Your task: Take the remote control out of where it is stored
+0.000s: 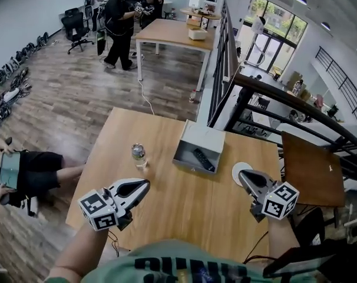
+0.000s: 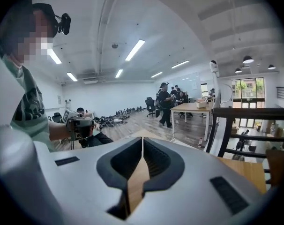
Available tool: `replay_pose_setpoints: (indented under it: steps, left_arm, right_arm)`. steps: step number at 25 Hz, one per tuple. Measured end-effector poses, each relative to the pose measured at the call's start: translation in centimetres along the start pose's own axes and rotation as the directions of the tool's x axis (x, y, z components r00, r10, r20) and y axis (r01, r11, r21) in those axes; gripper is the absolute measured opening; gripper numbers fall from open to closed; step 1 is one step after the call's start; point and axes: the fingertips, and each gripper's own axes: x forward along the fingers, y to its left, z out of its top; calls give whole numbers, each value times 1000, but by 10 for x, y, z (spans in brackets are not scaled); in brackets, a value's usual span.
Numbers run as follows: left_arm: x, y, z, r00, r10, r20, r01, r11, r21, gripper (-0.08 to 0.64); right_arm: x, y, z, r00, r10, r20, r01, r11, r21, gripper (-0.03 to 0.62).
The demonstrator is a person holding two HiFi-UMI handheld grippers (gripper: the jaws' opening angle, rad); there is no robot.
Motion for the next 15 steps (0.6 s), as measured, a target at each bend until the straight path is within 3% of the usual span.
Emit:
replay_pose_setpoints:
  steps: [3, 7, 12, 15]
  left_arm:
    - [16, 9, -3, 1000, -6, -25, 6, 1000, 5, -9]
    - [33, 22, -8, 999, -25, -41, 25, 1000, 4, -9]
    - [47, 40, -17, 998, -41, -57, 42, 999, 8, -9]
    - [53, 51, -25, 997, -39, -63, 39, 999, -7, -9]
  right_arm:
    - [20, -24, 9, 995, 1, -99, -10, 997, -83, -4]
    - [47, -45, 14, 967, 0, -255, -39, 988, -149, 58]
    - [86, -64, 8, 899, 10, -438, -89, 983, -160, 122]
    - [111, -75, -3, 839, 37, -543, -124, 984, -126, 170]
